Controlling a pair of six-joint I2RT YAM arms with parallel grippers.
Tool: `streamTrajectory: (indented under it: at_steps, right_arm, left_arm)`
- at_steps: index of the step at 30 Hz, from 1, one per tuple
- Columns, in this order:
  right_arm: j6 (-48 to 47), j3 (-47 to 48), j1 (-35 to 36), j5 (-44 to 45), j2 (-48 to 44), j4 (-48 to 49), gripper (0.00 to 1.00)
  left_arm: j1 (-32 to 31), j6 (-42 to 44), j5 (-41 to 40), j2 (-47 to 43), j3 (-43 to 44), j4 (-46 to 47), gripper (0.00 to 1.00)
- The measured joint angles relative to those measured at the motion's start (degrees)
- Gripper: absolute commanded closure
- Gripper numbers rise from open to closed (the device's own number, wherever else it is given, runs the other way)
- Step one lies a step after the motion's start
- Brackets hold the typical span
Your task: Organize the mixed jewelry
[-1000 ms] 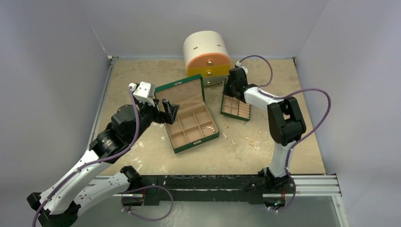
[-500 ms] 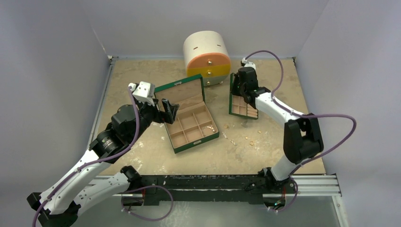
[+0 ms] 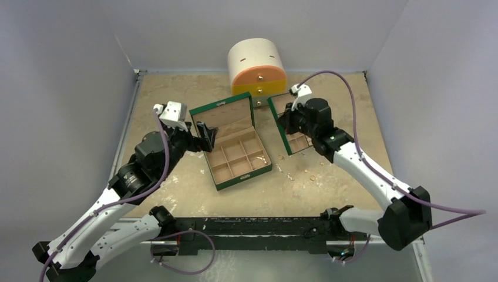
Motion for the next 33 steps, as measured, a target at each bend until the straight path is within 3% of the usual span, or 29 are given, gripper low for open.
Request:
streamTrajectory:
  at_steps: [11,23,33]
  right_arm:
    - [-19.4,-1.1,15.2,-9.5,-5.7,-0.8,1.0]
    - [-53.3,1.9,17.7,-33.1,0.8,-10.9,1.0]
    - [-65.4,7.1,17.7,-38.9,11.3,-17.4,1.0]
  left_arm:
    - [0.0,-0.7,-8.3,-5.1,-1.1,-0.5,0.05]
    - [0.1,-1.7,-13.2,-7.5,-1.5,-0.5,0.05]
    - [0.1,-1.7,-13.4,-7.5,-1.5,-0.6,0.04]
